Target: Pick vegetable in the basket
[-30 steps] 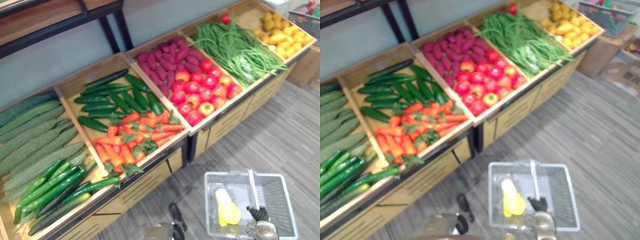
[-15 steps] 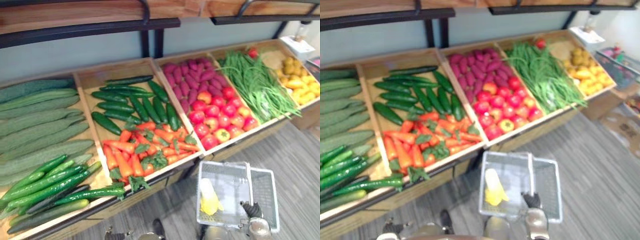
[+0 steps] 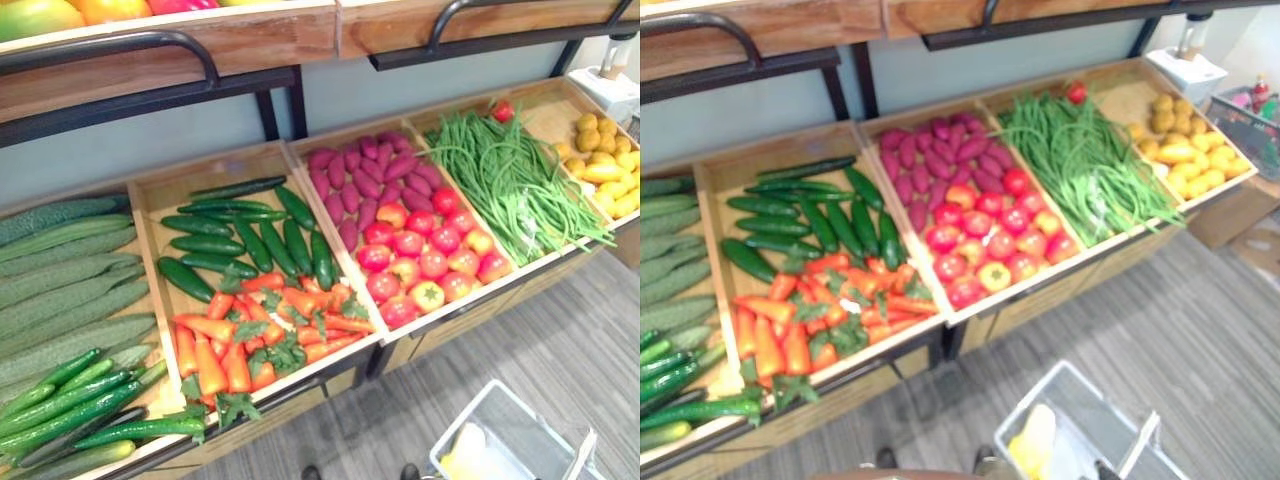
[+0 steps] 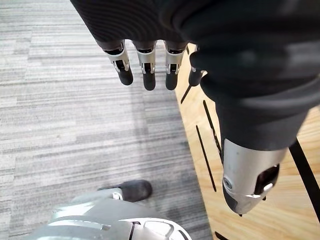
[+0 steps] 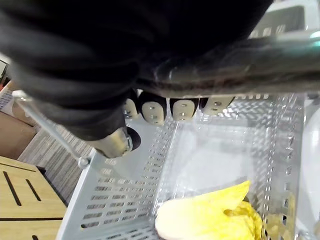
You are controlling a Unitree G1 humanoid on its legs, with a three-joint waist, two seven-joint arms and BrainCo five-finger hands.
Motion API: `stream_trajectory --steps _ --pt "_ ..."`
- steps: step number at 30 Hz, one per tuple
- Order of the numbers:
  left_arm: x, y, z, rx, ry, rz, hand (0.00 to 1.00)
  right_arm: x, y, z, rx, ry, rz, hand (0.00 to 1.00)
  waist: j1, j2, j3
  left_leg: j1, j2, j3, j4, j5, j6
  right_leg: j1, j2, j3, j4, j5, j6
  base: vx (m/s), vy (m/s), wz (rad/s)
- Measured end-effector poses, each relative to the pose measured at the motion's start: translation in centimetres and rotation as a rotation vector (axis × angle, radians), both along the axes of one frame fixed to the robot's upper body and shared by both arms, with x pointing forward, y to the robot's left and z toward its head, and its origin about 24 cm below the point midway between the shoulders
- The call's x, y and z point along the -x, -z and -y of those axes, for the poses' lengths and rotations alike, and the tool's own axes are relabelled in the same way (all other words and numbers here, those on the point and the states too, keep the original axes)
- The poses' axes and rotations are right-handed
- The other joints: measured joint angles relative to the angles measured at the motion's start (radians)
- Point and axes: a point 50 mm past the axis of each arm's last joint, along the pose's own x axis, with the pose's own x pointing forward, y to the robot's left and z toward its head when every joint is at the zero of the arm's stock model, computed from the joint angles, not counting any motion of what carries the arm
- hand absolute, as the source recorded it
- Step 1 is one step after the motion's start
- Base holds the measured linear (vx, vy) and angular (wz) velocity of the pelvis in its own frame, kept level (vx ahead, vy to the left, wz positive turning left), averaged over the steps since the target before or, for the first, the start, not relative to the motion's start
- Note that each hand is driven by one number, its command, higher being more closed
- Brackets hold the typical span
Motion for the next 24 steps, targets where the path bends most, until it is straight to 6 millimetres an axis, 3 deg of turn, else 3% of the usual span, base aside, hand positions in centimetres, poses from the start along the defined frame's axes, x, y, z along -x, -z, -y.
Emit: stream_trajectory --steps 4,7,12,17,20,22,24 --pt "0.6 0.0 -0.1 -0.002 -0.094 0.008 0.0 0.5 0.1 -0.3 -0.002 0.014 -0.009 1.0 0.003 0.003 -0.005 0.005 -0.001 0.006 -0.001 0.0 0.0 0.008 -0.002 -0.004 -0.007 0.0 -0.001 -0.05 -0.016 -0.03" --pt "2.7 -0.1 -0.8 -0.013 -0.34 0.003 0.0 2.3 0.0 0.1 0.006 0.057 -0.034 1.0 -0.001 0.019 -0.044 -0.002 0.001 0.007 -0.001 -0.005 0.001 0.012 0.002 -0.017 -0.018 -0.002 -0.006 -0.04 -0.032 0.03" --pt "7.1 -0.7 -2.2 -0.074 -0.896 0.022 0.0 4.2 0.2 0.0 -0.019 0.078 -0.069 1.0 -0.007 0.04 -0.095 0.001 0.006 -0.011 -0.001 -0.01 -0.006 0.036 0.01 -0.046 -0.034 -0.007 -0.016 0.01 -0.041 0.11" --pt "8.8 -1.3 -3.6 -0.123 -1.131 0.067 0.0 3.2 0.4 -0.2 -0.051 0.066 -0.045 1.0 -0.009 0.035 -0.111 0.0 0.007 -0.029 -0.001 -0.007 -0.005 0.05 0.012 -0.068 -0.039 -0.008 -0.018 0.03 -0.03 0.14" --pt "7.8 -2.1 -5.5 -0.185 -1.112 0.107 0.0 2.9 0.5 -0.6 -0.056 0.036 -0.047 1.0 -0.01 0.028 -0.128 0.003 0.006 -0.05 -0.001 -0.007 -0.005 0.066 0.01 -0.095 -0.044 -0.009 -0.019 0.03 -0.026 0.19" --pt "6.0 -3.5 -7.8 -0.311 -1.009 0.165 0.0 2.5 0.6 -1.0 -0.054 -0.003 -0.047 1.0 -0.007 0.026 -0.138 0.006 0.006 -0.057 -0.001 -0.007 -0.005 0.075 0.01 -0.105 -0.044 -0.012 -0.022 0.01 -0.018 0.13" --pt "2.6 -6.6 -10.4 -0.499 -0.804 0.265 0.0 2.8 0.6 -1.3 -0.043 -0.027 -0.061 1.0 0.006 0.019 -0.141 0.002 0.006 -0.073 -0.001 -0.007 -0.005 0.079 0.009 -0.122 -0.042 -0.012 -0.023 -0.01 -0.022 0.2"
